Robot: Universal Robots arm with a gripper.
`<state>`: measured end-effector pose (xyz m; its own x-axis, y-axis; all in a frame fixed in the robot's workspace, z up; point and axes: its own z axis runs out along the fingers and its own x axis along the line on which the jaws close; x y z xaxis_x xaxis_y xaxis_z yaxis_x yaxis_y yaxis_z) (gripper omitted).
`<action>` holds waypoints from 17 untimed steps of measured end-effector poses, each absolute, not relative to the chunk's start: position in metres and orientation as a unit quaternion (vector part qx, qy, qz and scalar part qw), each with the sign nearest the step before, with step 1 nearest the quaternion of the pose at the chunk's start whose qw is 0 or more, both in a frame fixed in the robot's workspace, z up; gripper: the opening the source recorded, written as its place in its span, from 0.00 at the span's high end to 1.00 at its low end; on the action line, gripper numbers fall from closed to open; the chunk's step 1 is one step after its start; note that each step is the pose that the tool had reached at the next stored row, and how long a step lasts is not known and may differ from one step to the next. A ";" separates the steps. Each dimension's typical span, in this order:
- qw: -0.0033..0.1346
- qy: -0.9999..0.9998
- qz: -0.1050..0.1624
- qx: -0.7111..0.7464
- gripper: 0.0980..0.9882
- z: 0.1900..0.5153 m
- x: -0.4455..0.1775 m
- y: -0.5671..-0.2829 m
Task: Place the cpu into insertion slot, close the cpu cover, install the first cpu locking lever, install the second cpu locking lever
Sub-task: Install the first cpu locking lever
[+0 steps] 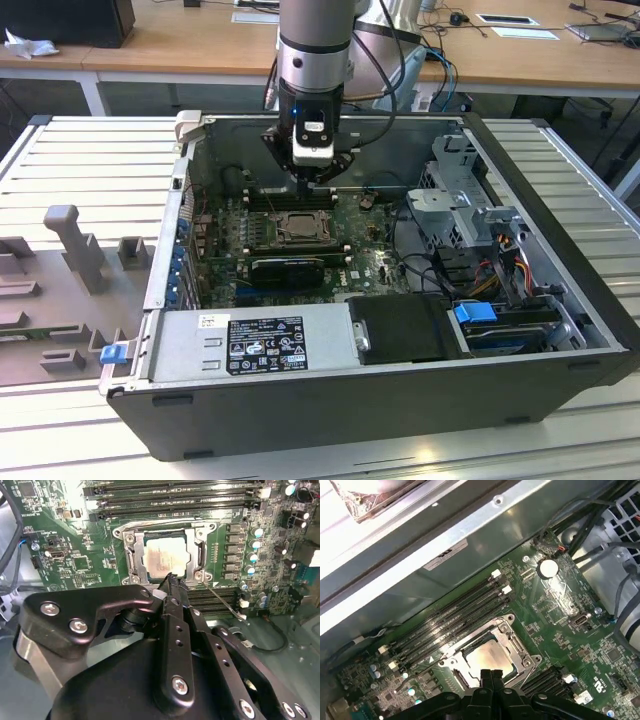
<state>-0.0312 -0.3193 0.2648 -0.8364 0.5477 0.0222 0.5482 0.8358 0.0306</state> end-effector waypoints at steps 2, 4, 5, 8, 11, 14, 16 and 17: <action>0.007 -0.963 -0.018 -0.269 0.99 0.265 -0.031 -0.319; 0.007 -0.966 -0.018 -0.257 0.99 0.265 -0.031 -0.319; 0.007 -0.968 -0.018 -0.250 0.99 0.265 -0.031 -0.319; 0.007 -0.975 -0.017 -0.221 0.99 0.265 -0.031 -0.319; 0.008 -0.984 -0.017 -0.176 0.99 0.265 -0.031 -0.319; 0.009 -0.989 -0.017 -0.148 0.99 0.265 -0.031 -0.319; 0.009 -0.991 -0.017 -0.129 0.99 0.265 -0.031 -0.319; 0.009 -0.993 -0.017 -0.119 0.99 0.265 -0.031 -0.319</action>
